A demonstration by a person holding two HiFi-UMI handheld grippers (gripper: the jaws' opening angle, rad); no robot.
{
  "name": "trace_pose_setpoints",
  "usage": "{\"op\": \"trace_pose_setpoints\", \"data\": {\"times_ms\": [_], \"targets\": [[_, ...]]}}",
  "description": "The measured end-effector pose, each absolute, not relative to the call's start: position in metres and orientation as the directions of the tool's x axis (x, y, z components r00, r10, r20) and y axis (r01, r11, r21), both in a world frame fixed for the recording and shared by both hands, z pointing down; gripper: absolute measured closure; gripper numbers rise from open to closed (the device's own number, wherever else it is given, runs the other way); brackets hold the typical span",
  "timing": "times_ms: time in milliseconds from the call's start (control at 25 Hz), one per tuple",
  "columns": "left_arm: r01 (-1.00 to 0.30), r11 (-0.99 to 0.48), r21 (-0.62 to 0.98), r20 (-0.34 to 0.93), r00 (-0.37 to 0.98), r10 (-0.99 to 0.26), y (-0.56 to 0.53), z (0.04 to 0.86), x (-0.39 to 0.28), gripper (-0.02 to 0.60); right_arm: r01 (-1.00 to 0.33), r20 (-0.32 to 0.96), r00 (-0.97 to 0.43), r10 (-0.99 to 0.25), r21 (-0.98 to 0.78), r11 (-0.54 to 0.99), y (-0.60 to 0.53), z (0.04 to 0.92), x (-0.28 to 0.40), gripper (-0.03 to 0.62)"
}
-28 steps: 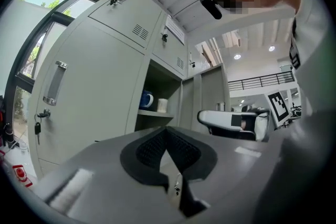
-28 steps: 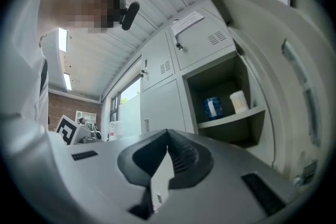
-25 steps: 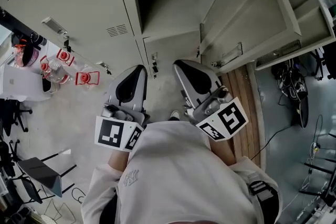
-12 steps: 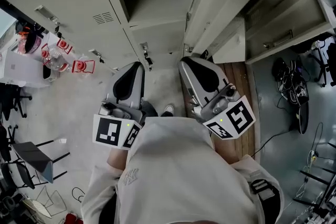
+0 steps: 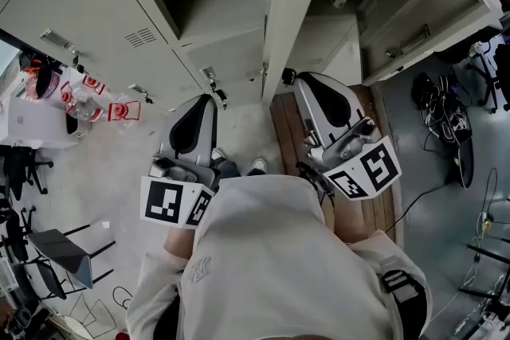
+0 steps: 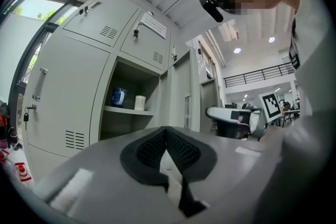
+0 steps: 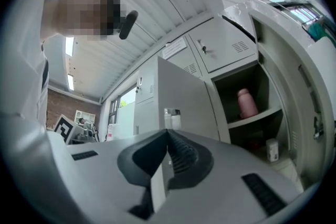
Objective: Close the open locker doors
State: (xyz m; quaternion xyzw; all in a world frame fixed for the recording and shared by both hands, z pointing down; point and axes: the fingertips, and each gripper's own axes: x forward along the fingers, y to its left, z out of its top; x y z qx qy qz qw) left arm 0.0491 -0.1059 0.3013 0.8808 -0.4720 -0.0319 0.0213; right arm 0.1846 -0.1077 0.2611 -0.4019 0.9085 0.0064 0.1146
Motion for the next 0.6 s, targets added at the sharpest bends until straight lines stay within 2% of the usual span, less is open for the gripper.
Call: {"op": "trace_pose_setpoints", "data": {"times_ms": [200,600], "targets": [[-0.849,-0.526,0.053,-0.044,0.524,-0.850,-0.105,0.296,0.041,0.574,-0.755,-0.199,-0.624,-0.755,-0.095,0.649,-0.125,0.268,0.192,0.582],[-0.871,-0.489,0.046,-0.042,0.487,-0.872,-0.108,0.295,0.030,0.574,-0.680,-0.208,-0.698,-0.685,-0.108,0.725,-0.135,0.270,0.177,0.579]]}}
